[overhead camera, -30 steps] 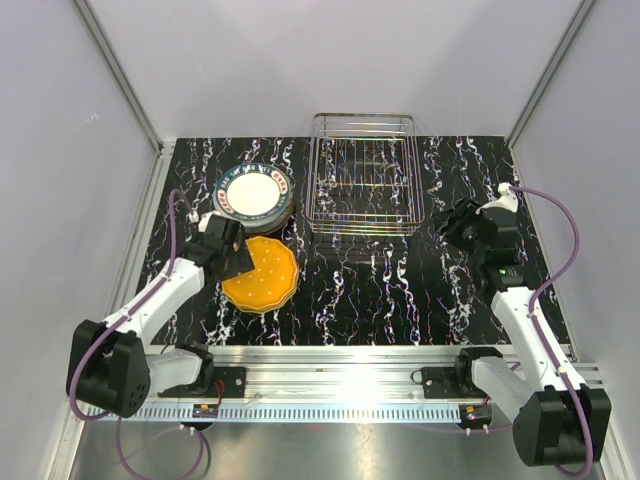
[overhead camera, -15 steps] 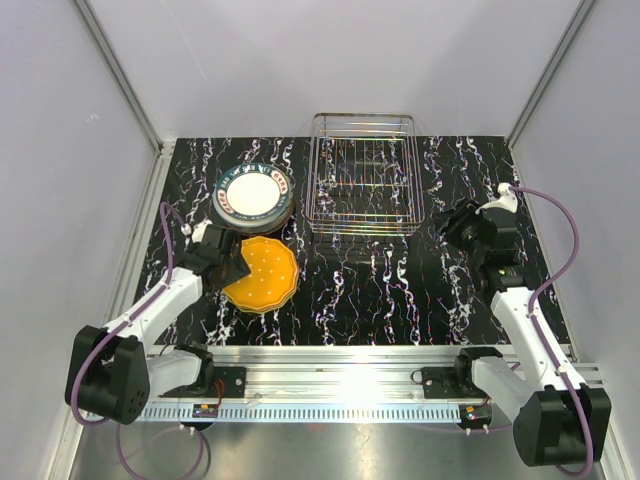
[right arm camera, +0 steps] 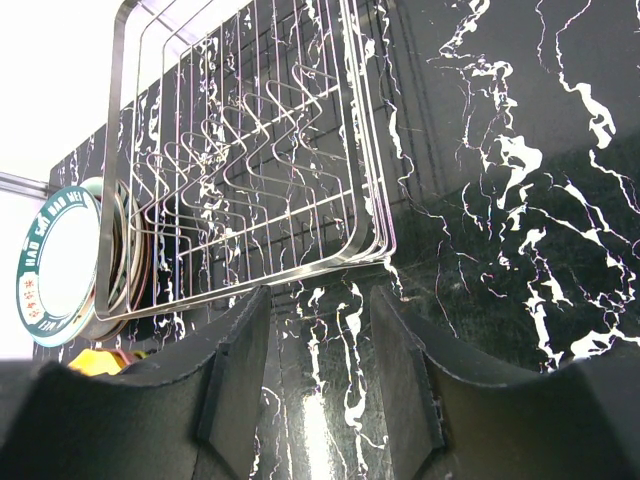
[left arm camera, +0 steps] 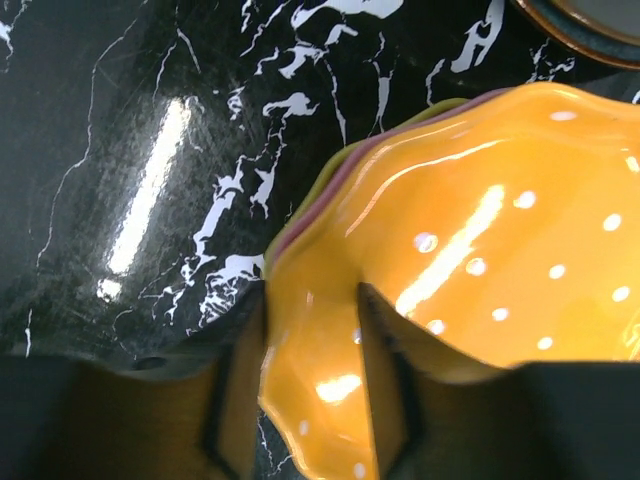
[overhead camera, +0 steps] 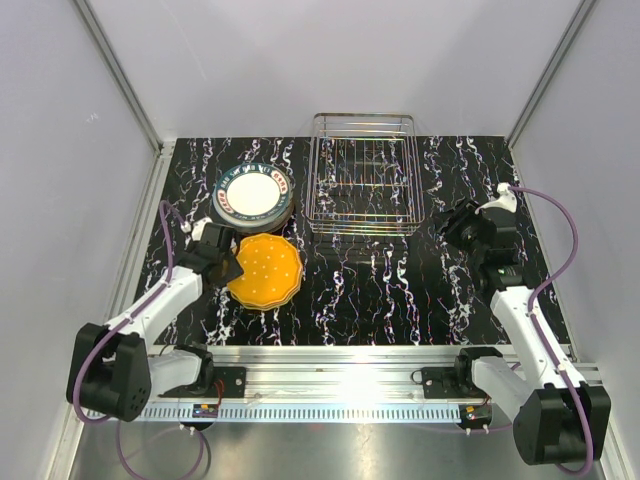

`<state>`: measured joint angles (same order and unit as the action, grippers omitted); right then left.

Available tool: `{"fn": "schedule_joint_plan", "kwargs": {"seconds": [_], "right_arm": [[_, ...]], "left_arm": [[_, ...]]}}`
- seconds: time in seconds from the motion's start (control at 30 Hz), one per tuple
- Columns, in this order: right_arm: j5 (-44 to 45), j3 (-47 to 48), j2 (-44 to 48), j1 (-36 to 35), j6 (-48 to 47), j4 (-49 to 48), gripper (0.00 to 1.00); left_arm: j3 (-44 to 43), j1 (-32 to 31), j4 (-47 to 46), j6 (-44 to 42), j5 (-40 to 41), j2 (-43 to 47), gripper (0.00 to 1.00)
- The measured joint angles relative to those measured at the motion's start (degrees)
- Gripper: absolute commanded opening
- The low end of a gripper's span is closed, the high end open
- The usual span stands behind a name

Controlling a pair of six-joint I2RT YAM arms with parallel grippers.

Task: Load the plates into the dish rack
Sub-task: Grab a plate with the left arm

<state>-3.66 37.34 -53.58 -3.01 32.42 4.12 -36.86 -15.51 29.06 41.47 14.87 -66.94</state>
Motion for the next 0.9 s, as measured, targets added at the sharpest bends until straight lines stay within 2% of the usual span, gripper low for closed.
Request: {"fn": "schedule_joint_plan", "kwargs": {"seconds": [0.07, 0.37, 0.4, 0.67, 0.77, 0.9], "right_arm": [[0.0, 0.0, -0.1, 0.0, 0.0, 0.0, 0.51], [0.0, 0.0, -0.2, 0.0, 0.2, 0.0, 0.51], [0.0, 0.0, -0.2, 0.0, 0.3, 0.0, 0.51], [0.0, -0.1, -0.2, 0.0, 0.4, 0.0, 0.51], [-0.1, -0.1, -0.2, 0.0, 0.4, 0.0, 0.51], [-0.9, -0.1, -0.2, 0.0, 0.2, 0.0, 0.57]], "left_arm": [[0.0, 0.0, -1.0, -0.4, -0.9, -0.3, 0.26], [0.0, 0.0, -5.5, -2.6, -4.6, -2.6, 0.18], [0.0, 0.0, -5.5, -2.7, -4.7, -2.6, 0.14], [0.0, 0.0, -3.7, -2.4, -4.2, -0.9, 0.01], [0.0, 0.0, -2.3, -2.0, -4.0, 0.9, 0.00], [-0.1, -0.2, -0.4, -1.9, -3.9, 2.9, 0.00]]}}
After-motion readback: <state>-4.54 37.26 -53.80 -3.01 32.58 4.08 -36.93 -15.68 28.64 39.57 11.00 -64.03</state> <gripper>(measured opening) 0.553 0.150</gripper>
